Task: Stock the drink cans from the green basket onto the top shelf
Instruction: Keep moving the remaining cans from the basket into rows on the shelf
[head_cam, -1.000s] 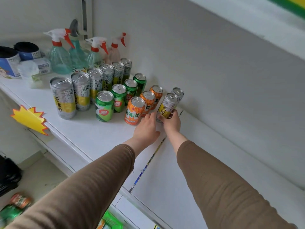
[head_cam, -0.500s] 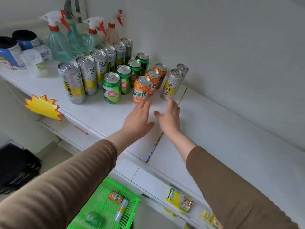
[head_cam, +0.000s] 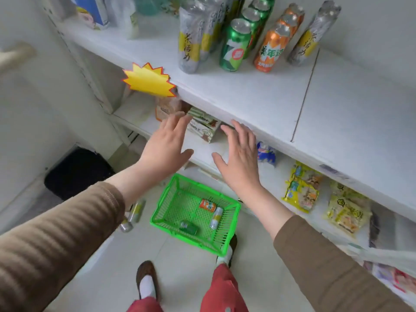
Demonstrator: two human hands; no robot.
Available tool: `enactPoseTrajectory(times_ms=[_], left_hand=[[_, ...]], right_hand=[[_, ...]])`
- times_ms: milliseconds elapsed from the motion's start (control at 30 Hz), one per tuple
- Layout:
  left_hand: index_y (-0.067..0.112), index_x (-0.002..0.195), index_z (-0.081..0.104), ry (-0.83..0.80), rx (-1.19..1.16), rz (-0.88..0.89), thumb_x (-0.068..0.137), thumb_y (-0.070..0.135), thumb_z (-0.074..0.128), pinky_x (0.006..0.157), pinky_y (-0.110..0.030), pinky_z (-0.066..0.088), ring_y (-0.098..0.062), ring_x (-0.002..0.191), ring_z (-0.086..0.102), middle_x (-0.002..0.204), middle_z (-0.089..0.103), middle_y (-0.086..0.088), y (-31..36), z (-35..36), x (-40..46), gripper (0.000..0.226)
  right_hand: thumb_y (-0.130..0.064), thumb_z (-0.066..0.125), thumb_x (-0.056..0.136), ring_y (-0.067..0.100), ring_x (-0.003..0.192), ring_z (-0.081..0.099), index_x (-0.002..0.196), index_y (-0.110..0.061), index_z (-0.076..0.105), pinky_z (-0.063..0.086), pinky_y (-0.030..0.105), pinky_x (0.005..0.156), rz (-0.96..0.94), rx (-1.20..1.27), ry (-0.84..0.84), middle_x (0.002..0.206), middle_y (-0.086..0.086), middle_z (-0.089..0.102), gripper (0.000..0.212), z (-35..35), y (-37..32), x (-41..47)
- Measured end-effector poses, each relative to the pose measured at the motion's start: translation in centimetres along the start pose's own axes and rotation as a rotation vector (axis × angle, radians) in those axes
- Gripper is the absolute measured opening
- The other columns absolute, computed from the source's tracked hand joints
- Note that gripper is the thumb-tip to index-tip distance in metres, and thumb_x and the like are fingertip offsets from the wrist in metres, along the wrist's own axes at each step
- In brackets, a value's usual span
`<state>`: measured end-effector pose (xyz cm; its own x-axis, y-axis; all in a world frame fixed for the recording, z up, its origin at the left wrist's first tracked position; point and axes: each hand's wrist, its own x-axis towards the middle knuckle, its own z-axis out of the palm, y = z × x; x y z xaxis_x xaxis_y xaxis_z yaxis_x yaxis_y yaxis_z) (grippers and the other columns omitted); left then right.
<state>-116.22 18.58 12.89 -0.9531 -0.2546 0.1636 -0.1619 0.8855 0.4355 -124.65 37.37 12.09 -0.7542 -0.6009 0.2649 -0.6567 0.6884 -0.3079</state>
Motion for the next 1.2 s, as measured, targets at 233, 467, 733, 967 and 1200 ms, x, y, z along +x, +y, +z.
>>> enactPoseTrajectory(times_ms=[233,467,733,967,1200], left_hand=[[0.011,0.143,0.036,-0.198,-0.019,-0.081,0.072,0.025,0.076,0.102,-0.047,0.042,-0.035,0.125,0.041,0.144,0.038,-0.012,-8.2,8.3,-9.0,0.083],[0.012,0.149,0.027,-0.455,-0.039,-0.225,0.077,0.028,0.071,0.105,-0.044,0.041,-0.032,0.133,0.035,0.149,0.032,-0.01,-13.8,24.6,-13.6,0.086],[0.017,0.152,0.019,-0.634,0.01,-0.205,0.083,0.031,0.068,0.11,-0.042,0.036,-0.028,0.139,0.03,0.153,0.027,-0.009,-18.1,45.6,-14.8,0.085],[0.019,0.151,0.015,-0.729,0.004,-0.194,0.081,0.021,0.068,0.112,-0.045,0.036,-0.028,0.141,0.028,0.155,0.024,-0.008,-20.8,58.8,-13.8,0.088],[0.018,0.152,0.018,-0.709,-0.036,-0.173,0.085,0.026,0.067,0.113,-0.043,0.035,-0.026,0.139,0.03,0.151,0.029,-0.007,-22.8,64.4,-13.9,0.084]], right_hand=[[-0.032,0.074,0.084,0.03,0.139,0.034,0.141,-0.018,0.046,0.031,0.042,0.117,0.152,-0.006,-0.231,0.153,0.008,0.038,0.065,11.6,-1.5,-9.0],[-0.023,0.078,0.081,0.036,0.131,0.044,0.137,-0.01,0.053,0.032,0.042,0.113,0.329,0.013,-0.457,0.142,0.013,0.05,0.063,27.6,5.3,-15.2],[-0.019,0.076,0.083,0.038,0.126,0.048,0.133,-0.005,0.054,0.035,0.045,0.111,0.485,-0.016,-0.641,0.131,0.016,0.056,0.057,46.0,16.8,-20.3],[-0.02,0.072,0.087,0.035,0.124,0.05,0.13,-0.006,0.051,0.04,0.043,0.104,0.502,-0.155,-0.747,0.13,0.016,0.054,0.05,58.7,26.2,-21.2],[-0.036,0.083,0.077,0.032,0.121,0.047,0.126,-0.014,0.05,0.043,0.044,0.1,0.513,-0.338,-0.715,0.127,0.012,0.051,0.063,65.5,29.2,-22.5]])
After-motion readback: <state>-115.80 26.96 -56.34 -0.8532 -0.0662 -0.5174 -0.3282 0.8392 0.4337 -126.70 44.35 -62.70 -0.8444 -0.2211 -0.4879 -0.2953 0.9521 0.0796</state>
